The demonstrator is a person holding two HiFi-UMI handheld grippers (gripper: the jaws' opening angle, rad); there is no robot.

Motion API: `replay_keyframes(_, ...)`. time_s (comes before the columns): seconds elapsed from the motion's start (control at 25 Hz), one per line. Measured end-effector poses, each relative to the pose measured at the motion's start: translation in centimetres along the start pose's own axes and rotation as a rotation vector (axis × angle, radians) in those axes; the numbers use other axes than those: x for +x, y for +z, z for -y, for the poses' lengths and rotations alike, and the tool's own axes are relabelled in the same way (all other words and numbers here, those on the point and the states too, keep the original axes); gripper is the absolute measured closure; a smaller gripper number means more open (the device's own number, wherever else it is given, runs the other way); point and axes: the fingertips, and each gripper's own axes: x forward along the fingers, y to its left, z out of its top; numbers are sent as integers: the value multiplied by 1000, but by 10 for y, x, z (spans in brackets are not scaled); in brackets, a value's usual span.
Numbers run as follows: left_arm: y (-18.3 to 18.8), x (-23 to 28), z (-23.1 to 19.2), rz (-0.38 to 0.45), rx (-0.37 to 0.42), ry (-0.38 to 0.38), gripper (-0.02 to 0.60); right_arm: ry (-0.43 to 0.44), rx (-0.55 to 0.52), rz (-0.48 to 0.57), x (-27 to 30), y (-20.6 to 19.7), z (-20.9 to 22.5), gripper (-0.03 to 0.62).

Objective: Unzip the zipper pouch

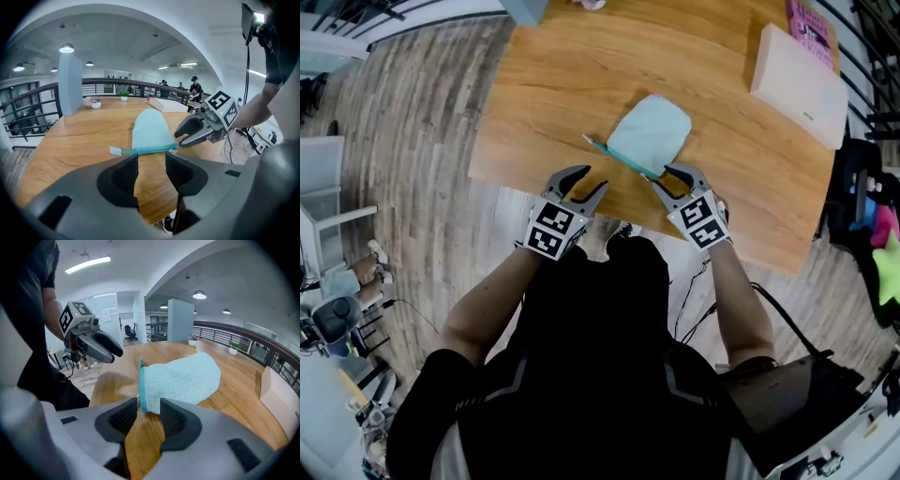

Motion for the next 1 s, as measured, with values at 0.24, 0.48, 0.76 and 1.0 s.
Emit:
replay_keyframes(0.24,-19,-1,9,-29,-15,-14,380,21,-99,-62,16,-14,-6,444)
replay_keyframes(0.48,-21,-7,12,-34,-26,-14,380,19,-71,-28,19,-13,-3,499)
replay_keyframes(0.76,-16,-10,12,-21,-12,-34,380,36,-45,-17,22,-10,-7,531)
replay_keyframes(1.0,-1,-20,15,4,56,-73,380,44,43,-8,12,3,-15,534)
